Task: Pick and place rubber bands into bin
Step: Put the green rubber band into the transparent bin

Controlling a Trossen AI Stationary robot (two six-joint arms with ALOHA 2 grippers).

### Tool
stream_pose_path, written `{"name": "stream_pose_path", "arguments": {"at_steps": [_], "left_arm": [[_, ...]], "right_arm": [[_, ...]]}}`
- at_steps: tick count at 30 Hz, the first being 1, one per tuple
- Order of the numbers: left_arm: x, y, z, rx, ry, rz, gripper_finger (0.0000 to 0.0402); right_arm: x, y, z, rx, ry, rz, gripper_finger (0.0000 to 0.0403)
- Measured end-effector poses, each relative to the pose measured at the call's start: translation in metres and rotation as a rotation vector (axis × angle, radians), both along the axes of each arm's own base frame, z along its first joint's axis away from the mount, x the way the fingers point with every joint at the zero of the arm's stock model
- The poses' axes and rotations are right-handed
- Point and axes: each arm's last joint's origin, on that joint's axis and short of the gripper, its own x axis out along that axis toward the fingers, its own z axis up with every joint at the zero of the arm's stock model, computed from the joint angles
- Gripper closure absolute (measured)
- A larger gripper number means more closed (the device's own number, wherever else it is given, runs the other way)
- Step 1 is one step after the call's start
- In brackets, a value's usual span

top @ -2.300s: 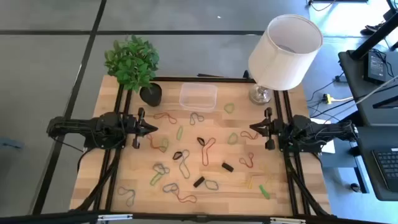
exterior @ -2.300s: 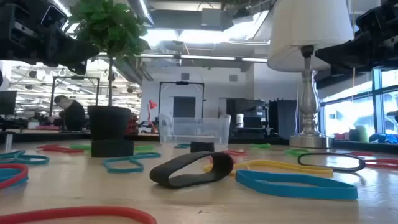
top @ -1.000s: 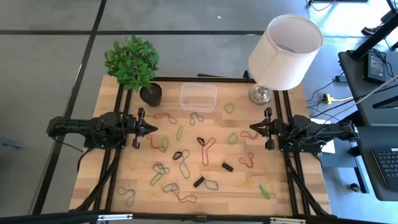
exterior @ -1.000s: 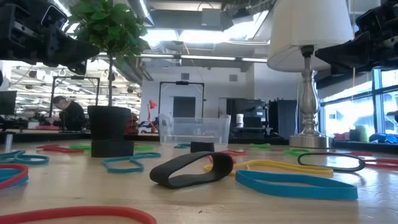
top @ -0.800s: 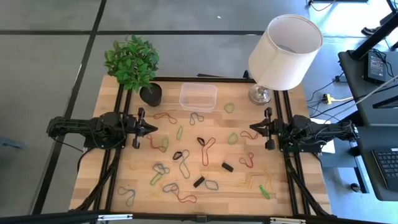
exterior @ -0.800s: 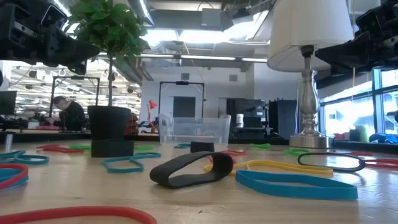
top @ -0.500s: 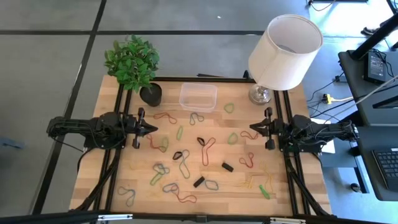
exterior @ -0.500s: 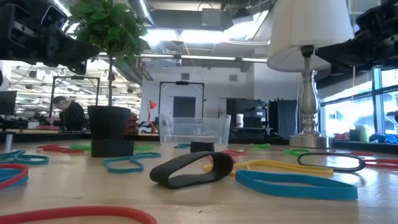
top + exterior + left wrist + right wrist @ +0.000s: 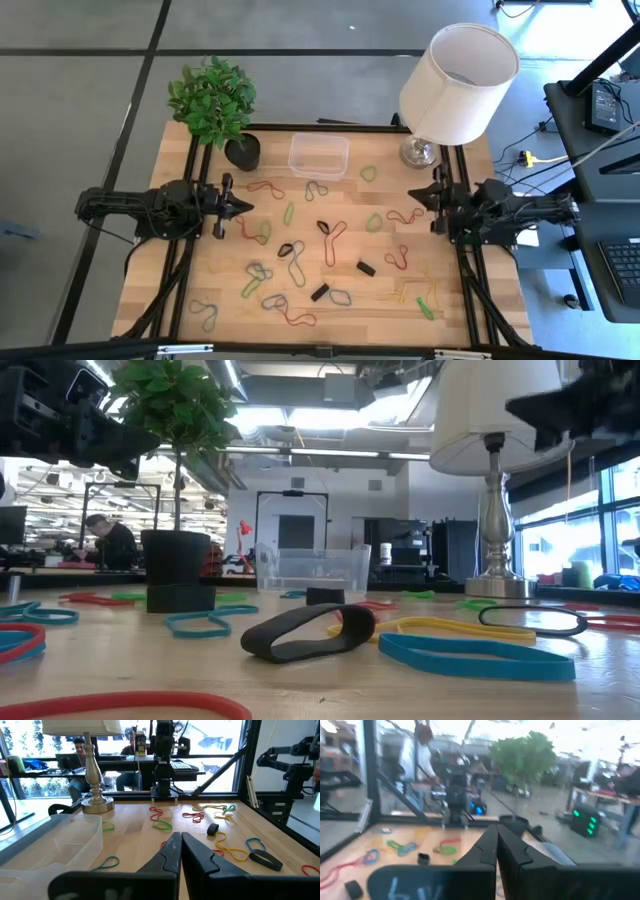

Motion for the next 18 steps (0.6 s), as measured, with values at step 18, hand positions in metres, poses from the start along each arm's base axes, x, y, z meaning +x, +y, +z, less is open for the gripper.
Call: {"name": "stream_pose_path", "arguments": {"at_steps": [18], "left_arm": [[0.0,0.0,0.0,0.0,0.0,0.0,0.0394]], "right_arm": [[0.144,-0.002,0.053,0.566,0.825,-0.696,0.0401]]}}
